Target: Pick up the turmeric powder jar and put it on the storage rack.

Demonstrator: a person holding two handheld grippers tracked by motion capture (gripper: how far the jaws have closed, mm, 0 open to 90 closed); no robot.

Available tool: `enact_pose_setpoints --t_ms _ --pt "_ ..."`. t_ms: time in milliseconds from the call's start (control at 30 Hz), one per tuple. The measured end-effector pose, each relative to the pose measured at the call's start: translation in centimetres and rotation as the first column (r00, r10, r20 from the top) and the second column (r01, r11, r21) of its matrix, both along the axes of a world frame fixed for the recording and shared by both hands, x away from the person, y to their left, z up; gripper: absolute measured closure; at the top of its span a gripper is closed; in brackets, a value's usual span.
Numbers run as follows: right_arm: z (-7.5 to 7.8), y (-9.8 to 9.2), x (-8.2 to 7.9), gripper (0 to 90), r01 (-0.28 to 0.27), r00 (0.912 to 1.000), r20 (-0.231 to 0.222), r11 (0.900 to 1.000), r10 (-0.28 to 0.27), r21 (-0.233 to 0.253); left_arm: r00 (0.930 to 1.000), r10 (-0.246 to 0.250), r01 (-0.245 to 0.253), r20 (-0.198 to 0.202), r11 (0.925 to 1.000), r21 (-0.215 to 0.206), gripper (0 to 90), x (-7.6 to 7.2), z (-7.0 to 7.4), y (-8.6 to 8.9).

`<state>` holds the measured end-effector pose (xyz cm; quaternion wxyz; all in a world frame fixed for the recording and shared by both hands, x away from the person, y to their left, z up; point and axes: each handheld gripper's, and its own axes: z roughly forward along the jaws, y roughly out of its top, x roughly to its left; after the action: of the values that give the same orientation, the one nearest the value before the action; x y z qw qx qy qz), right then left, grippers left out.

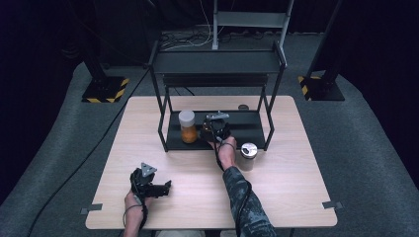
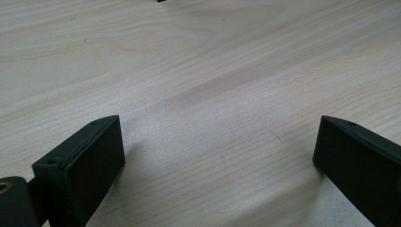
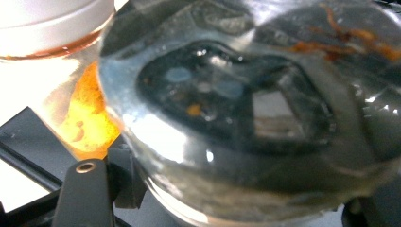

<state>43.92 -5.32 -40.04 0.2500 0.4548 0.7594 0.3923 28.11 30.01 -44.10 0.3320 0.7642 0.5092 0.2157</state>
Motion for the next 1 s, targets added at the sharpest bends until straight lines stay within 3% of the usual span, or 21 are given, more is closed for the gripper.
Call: enact_pose_setpoints --t_ms 1000 --pt "-1.9 0.1 0.5 31.2 0.000 0.9997 0.023 1.000 -0.001 0.015 1.0000 -0.002 0.002 0.002 1.0000 0.000 2.7 0.1 0.0 -0.1"
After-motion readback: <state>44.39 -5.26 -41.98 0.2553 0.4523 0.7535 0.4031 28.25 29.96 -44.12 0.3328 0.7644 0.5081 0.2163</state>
